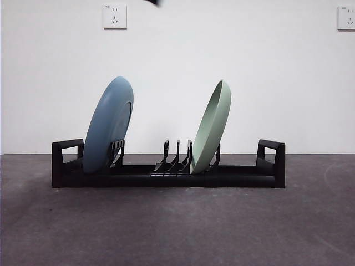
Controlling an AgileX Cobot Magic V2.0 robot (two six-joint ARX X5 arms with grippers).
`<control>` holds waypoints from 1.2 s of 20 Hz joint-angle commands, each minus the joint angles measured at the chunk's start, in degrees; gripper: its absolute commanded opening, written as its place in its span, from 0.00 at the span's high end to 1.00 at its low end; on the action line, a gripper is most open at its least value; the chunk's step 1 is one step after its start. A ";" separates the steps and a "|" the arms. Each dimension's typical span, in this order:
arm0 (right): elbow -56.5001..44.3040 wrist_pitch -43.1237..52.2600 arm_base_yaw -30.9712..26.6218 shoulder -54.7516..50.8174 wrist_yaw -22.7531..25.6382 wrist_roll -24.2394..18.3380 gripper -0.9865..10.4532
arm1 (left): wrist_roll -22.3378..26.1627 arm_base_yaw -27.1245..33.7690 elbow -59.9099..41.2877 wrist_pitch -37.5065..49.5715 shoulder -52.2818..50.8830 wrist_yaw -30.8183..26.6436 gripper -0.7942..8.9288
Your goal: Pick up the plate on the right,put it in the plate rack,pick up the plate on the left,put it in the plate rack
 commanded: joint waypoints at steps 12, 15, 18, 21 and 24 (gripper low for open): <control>-29.07 11.69 0.59 -18.69 9.22 5.03 0.92 | -1.75 13.97 -29.11 -5.07 -33.90 -6.75 0.93; -29.20 10.91 0.59 -17.25 10.12 7.63 0.91 | -1.75 13.99 -30.05 -6.86 -37.68 -6.86 0.93; -29.18 10.88 0.59 -15.72 10.10 8.61 0.91 | -1.68 13.99 -30.05 -8.76 -38.45 -6.78 0.92; -29.18 10.88 0.57 -15.47 10.27 8.61 0.91 | -1.68 13.99 -30.05 -8.76 -37.13 -6.75 0.92; -29.18 10.88 0.57 -15.47 10.27 8.61 0.91 | -1.68 13.99 -30.05 -8.85 -35.54 -6.78 0.92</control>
